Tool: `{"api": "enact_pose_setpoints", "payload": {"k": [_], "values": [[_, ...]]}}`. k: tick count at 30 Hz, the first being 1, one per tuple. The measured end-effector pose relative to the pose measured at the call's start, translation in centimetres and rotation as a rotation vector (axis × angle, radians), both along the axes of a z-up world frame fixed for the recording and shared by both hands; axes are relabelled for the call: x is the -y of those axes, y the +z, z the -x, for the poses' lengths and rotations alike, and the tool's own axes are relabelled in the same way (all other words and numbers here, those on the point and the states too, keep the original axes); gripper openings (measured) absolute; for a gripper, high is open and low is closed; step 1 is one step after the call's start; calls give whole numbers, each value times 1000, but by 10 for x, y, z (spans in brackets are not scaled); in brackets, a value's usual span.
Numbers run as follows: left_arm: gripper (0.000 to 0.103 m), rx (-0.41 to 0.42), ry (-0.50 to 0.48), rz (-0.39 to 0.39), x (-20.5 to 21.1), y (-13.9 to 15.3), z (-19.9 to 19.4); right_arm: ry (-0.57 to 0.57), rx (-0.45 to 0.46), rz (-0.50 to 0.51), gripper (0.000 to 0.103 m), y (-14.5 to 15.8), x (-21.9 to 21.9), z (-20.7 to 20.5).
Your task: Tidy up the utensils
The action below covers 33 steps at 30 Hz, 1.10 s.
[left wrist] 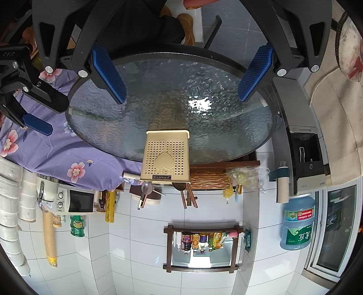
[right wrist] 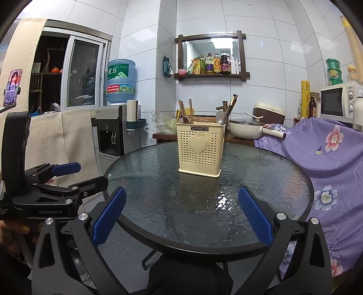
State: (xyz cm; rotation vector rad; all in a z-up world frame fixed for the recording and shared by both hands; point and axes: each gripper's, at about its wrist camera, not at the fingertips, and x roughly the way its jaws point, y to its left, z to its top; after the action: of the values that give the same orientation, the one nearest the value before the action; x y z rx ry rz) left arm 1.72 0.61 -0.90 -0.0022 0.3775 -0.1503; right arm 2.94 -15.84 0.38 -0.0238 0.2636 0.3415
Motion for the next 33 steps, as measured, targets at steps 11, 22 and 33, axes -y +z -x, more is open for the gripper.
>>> {"api": "enact_pose_setpoints", "payload": {"k": [11,22,33], "values": [[97,0,0,-6,-1,-1,0,-1,-1,1,97,0,0,0],[97,1,0,-4,-2,-2,-1,-3,-5,-3,97,-1,1,-1],[97,1,1,-7,-1,-1,-1,-4,-6,-3,97,-1,1,-2]]}}
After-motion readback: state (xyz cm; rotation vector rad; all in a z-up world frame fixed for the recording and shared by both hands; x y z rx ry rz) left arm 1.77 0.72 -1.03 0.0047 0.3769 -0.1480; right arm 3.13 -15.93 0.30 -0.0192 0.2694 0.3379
